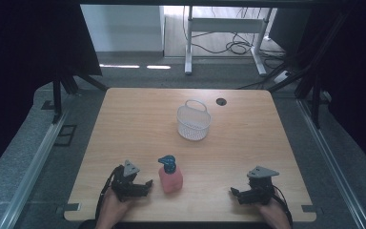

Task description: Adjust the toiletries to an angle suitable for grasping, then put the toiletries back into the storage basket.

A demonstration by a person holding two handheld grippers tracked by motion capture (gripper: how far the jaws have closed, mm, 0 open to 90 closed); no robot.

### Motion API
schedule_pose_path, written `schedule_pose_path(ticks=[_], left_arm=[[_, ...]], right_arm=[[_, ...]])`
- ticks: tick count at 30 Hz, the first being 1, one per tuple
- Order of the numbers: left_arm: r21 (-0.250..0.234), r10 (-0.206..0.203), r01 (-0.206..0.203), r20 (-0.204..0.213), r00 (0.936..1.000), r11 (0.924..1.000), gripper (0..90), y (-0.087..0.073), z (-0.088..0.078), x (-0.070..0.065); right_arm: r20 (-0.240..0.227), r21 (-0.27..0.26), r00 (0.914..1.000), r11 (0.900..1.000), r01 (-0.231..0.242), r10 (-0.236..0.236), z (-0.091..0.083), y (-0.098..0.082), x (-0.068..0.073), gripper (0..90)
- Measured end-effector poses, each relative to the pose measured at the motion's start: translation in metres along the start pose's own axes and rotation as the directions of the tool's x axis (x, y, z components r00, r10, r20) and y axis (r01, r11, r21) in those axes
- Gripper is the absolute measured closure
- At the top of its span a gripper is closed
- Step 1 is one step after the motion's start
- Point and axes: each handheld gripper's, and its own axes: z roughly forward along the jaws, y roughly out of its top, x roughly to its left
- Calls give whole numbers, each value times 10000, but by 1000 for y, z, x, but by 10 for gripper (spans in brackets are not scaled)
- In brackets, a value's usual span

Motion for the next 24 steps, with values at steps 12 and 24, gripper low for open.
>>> schedule_pose_path(ticks=[12,24], left_arm=[[-6,21,-21,39,10000,10000,107,0,0,1],[86,61,-61,101,9999,9999,110,0,-2,0]], right_arm=[[-21,-13,10000,10000,-7,7,0,0,0,0],[-22,-10,10000,10000,-10,10,0,0,0,0]])
